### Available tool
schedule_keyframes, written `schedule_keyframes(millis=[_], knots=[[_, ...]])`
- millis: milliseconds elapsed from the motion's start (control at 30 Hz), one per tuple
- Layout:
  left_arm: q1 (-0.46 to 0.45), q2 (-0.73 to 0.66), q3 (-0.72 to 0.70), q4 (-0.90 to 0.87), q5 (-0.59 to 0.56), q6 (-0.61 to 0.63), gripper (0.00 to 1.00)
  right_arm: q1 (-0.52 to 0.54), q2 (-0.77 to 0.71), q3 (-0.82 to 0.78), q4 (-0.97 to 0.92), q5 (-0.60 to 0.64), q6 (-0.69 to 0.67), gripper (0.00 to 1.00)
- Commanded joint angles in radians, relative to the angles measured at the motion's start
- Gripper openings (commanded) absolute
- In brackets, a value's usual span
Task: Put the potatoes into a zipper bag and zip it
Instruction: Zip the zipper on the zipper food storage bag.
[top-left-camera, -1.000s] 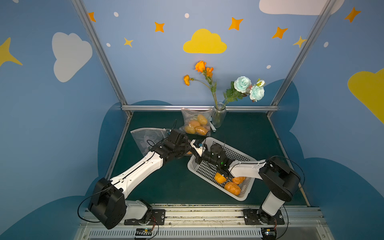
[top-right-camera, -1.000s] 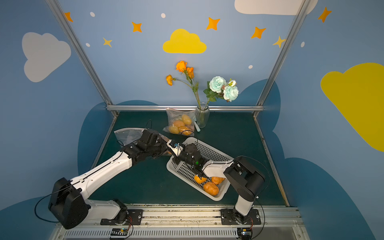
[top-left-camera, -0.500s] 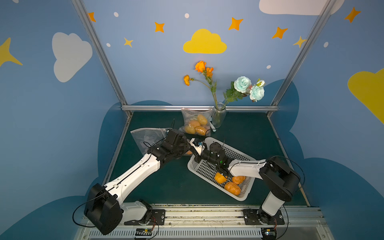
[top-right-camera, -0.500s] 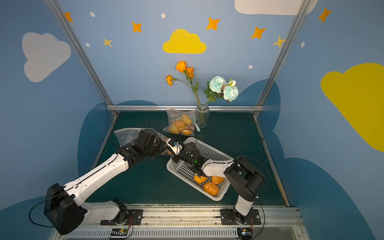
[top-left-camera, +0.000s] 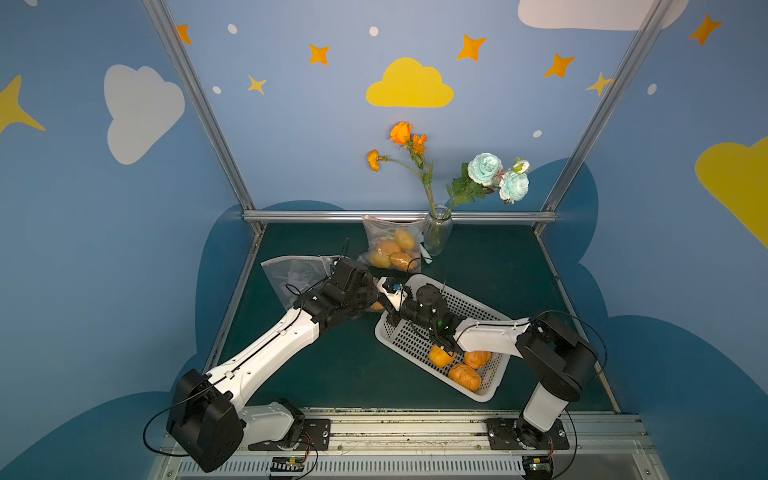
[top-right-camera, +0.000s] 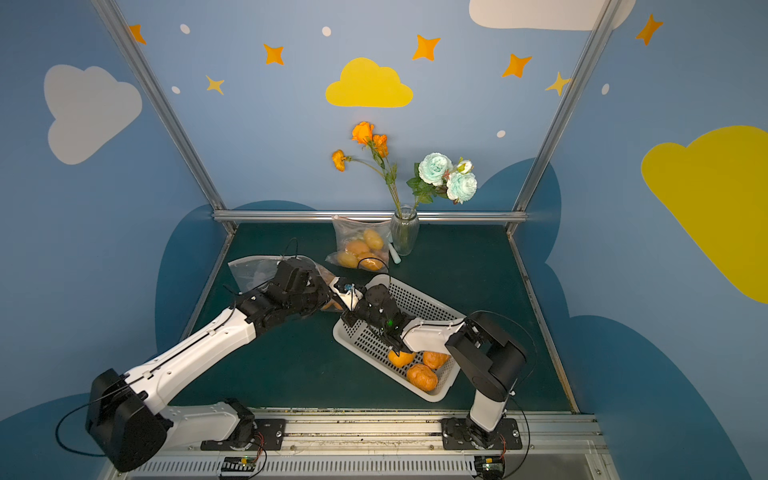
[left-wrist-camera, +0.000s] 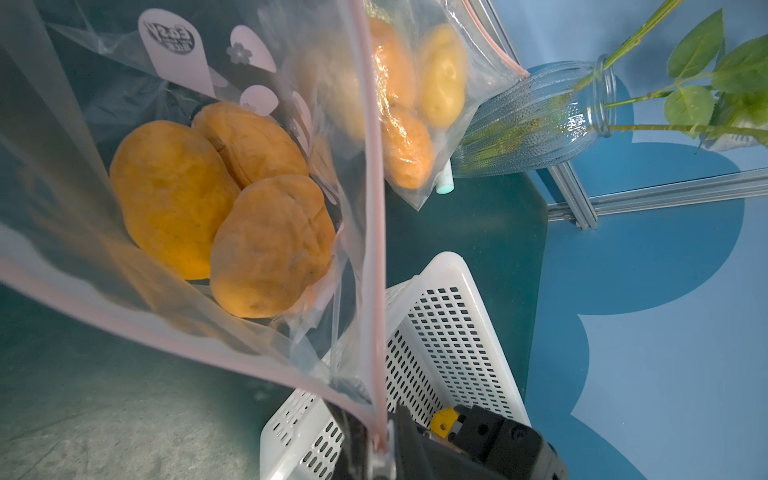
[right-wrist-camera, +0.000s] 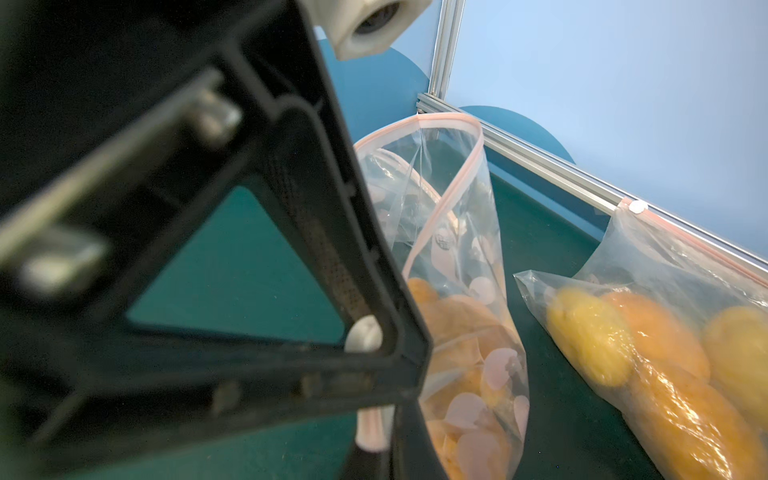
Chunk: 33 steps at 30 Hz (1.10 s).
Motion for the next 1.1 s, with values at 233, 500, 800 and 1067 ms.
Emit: schedule_keyframes(millis=[233, 500, 800, 1067], knots=[[0.047, -0.011, 0.029, -0.069, -0.11, 0.031, 0.08, 0.007, -0.073, -0.07, 0.048, -0.032, 0.004, 0.0], [0.146, -0.011, 0.046, -0.093, -0.1, 0.055, 0.08, 0.009, -0.122, -0.125, 0.074, -0.02, -0.006, 0.0], [0.26, 0.009, 0.073, -0.123, -0.076, 0.084, 0.08, 0.004, -0.155, -0.168, 0.102, 0.011, 0.008, 0.0], [0.379, 0.041, 0.079, -0.126, -0.049, 0.096, 0.07, -0.002, -0.181, -0.205, 0.111, 0.071, 0.018, 0.0]])
